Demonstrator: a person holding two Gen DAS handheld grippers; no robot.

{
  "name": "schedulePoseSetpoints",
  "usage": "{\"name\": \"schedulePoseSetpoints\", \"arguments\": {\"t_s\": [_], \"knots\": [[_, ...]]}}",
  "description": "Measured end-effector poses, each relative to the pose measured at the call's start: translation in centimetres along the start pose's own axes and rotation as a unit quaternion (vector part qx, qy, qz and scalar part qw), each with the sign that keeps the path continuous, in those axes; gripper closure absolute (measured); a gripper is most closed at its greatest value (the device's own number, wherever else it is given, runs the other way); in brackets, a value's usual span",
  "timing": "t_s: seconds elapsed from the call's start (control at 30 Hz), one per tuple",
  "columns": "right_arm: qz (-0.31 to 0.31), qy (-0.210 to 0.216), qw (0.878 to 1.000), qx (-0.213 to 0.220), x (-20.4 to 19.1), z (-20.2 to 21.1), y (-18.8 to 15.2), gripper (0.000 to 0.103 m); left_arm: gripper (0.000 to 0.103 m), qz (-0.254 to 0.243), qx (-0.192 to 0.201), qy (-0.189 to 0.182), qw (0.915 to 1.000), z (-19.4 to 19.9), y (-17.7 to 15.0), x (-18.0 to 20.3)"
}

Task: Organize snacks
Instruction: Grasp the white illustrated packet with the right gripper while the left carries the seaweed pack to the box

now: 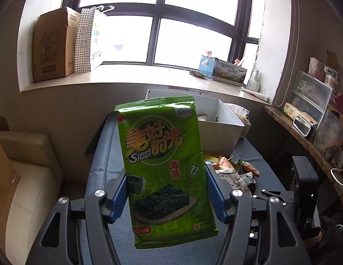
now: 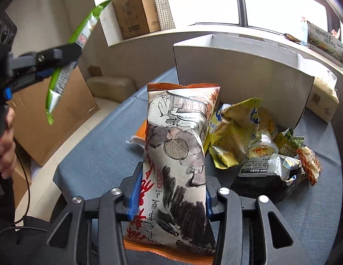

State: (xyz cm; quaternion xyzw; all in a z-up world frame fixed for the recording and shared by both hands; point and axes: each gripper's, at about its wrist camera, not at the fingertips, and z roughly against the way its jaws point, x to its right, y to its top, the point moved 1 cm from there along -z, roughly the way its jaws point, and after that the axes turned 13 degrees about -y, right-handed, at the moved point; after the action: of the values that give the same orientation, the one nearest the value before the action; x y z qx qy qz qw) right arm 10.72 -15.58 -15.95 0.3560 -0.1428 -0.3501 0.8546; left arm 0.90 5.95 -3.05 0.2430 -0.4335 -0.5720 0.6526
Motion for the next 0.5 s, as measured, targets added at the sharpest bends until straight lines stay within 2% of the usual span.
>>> {"name": "schedulePoseSetpoints", "arguments": {"t_s": [0.27,0.37,0.5], "knots": [[-0.086,0.003,0.995,0.045,4.7,3.2,2.5,0.055,0.034,-0.019,-0.008,-0.02,0.9996,-2.9,2.4,0.3],[-0.122,-0.008,0.991,0.051,7.2,3.4,4.1,0.055,0.034,-0.025,-0.013,-0.037,0.9989,-5.2,4.5,0.4],[-0.168,-0.014,0.983,0.068,10.3,3.1,7.7,0.055,0.034,-0.07,-0.018,-0.032,0.9969,-9.0,8.2,1.0]]}}
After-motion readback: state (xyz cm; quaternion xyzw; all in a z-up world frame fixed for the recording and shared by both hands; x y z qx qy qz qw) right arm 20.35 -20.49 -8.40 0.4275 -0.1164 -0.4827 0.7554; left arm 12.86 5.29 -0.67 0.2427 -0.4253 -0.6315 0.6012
